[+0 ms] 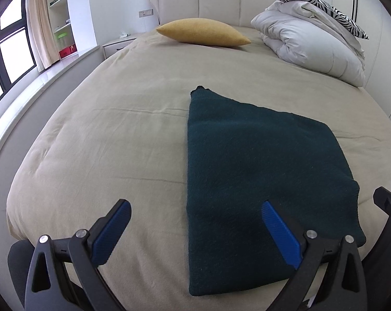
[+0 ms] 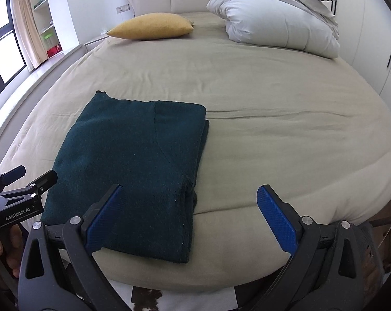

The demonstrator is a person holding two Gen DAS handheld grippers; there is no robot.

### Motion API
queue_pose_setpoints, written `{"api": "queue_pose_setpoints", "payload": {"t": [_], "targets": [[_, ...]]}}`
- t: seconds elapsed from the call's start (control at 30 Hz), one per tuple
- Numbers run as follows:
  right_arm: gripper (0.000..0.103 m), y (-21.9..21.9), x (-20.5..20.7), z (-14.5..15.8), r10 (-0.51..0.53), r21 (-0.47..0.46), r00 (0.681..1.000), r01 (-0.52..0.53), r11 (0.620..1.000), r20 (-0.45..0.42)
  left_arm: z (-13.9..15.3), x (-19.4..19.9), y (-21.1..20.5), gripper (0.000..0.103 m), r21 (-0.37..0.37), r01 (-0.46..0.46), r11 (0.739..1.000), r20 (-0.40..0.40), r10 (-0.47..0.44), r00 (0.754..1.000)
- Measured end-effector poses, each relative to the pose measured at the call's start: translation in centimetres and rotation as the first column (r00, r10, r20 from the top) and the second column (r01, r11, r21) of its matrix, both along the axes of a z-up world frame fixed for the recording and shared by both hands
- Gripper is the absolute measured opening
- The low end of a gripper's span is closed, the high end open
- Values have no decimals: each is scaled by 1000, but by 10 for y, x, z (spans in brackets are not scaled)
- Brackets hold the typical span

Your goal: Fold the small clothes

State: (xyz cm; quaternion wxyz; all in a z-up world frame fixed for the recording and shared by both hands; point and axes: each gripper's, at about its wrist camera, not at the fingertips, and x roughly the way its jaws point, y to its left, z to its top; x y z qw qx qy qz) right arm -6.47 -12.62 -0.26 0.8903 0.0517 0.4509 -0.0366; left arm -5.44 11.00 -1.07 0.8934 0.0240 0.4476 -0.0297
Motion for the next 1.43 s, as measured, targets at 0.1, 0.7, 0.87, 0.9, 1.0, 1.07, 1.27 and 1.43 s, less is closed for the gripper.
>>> {"api": "queue_pose_setpoints", "payload": {"t": [0.1,0.7,0.87,0.9,1.0,1.07,1.27,1.43], "targets": [[103,0,-1,-1,-1,1,1000,1,1000,-1,0,0,0,103,1,0,1000,0,0,1000],[103,0,-1,-4,-2,13,1000,2,1000,-14,-1,-2,2,103,2,-2,1000,0,2,1000],[103,-1,-1,-5,-1,14,1000,1,1000,-13,-1,-2,2,103,3,-2,1000,0,2,1000],[103,-1,-1,-5,-1,14,1000,1,1000,-13,-2,-3,2,103,4,-2,1000,0,2,1000],[103,0,-1,-5,-1,17,1000,1,1000,-15,-1,-3,2,103,4,-4,1000,0,4,1000],[103,0,-1,-5,1,18,1000,0,1000,-17,-2,-4,4,103,3,-9,1000,1,9,1000],[103,1,-1,-5,0,21,1000,0,1000,-18,0,-8,6,103,6,-9,1000,17,9,1000],[103,2,-1,-7,0,26,1000,1,1000,-23,1,-9,4,103,14,-10,1000,20,10,1000]]}}
